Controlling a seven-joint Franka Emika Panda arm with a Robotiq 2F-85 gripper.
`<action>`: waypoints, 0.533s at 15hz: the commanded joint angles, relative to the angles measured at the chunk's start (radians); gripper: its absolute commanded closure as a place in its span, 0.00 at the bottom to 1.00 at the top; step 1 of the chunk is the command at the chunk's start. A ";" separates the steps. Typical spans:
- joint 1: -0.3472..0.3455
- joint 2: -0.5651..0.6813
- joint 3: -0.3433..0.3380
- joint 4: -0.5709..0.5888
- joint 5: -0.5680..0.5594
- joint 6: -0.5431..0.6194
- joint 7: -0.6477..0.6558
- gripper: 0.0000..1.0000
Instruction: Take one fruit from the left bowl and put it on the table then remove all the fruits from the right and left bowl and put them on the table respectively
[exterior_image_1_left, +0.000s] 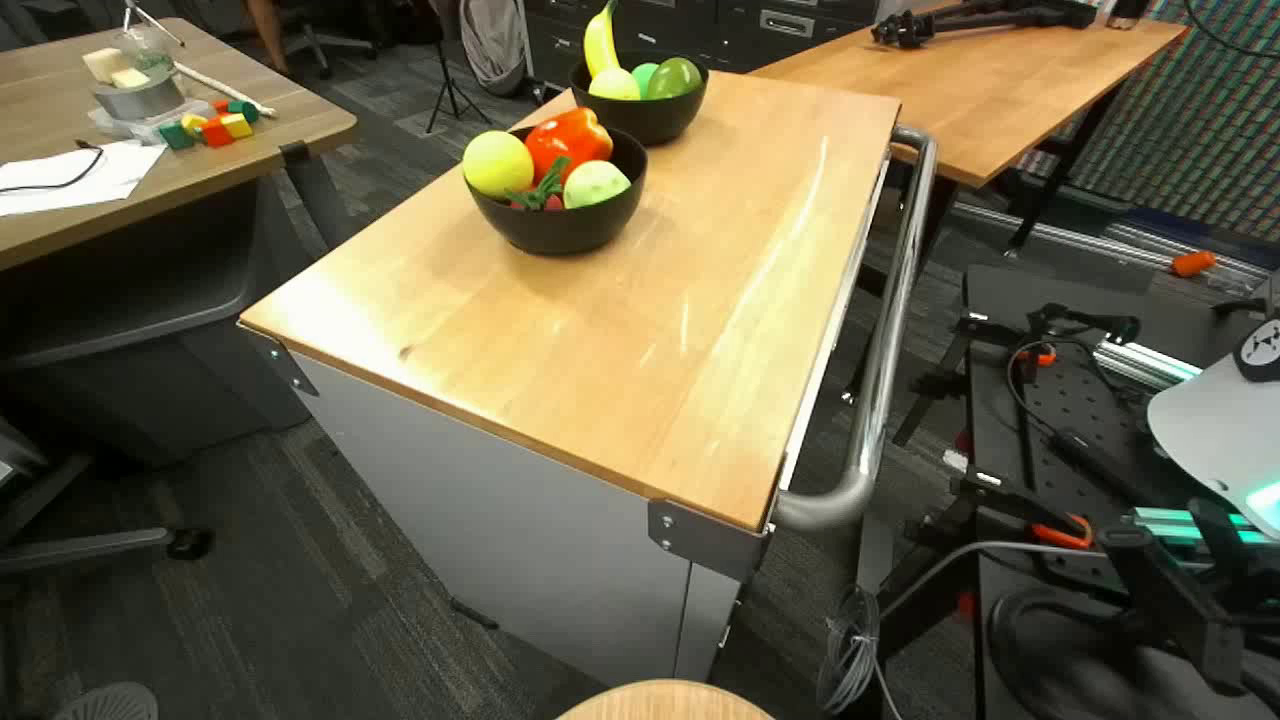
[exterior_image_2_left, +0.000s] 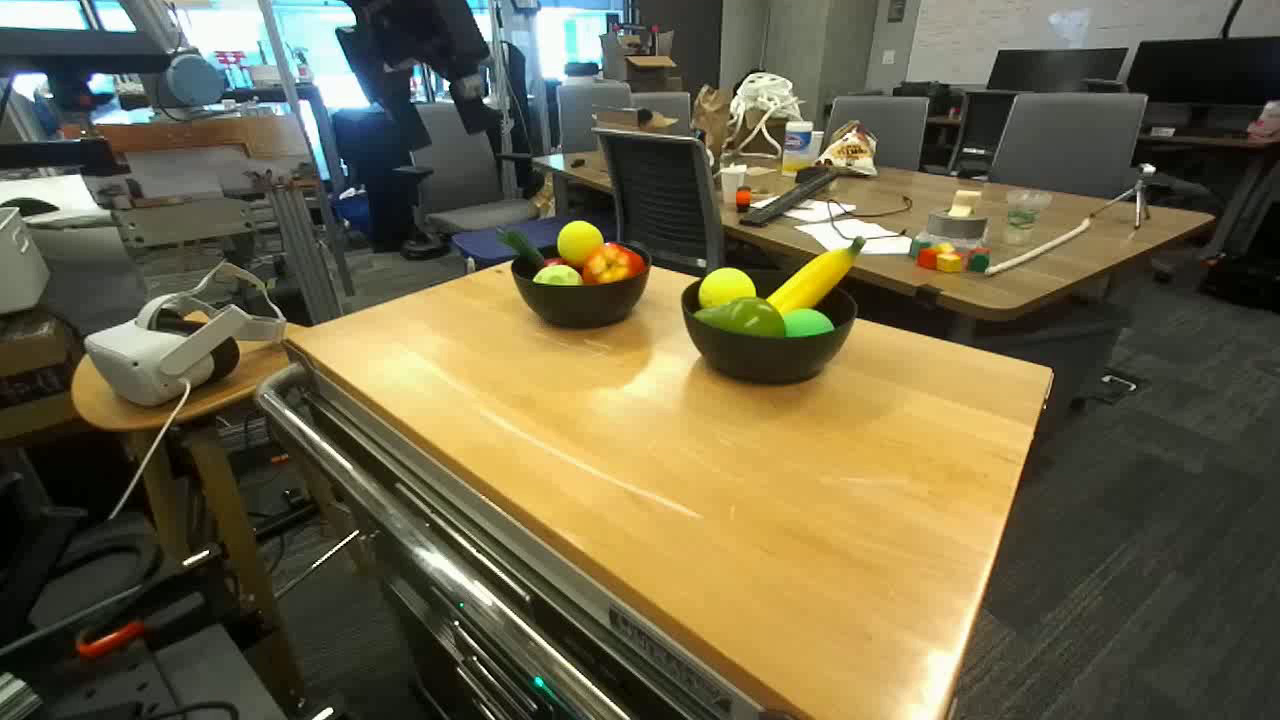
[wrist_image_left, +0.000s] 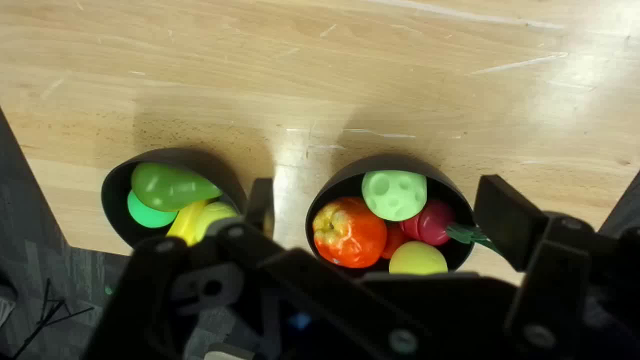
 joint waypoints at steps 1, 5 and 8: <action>0.019 0.002 -0.017 0.006 -0.007 -0.003 0.006 0.00; 0.018 -0.002 -0.016 0.021 -0.008 -0.001 0.006 0.00; 0.018 -0.002 -0.016 0.021 -0.008 -0.001 0.006 0.00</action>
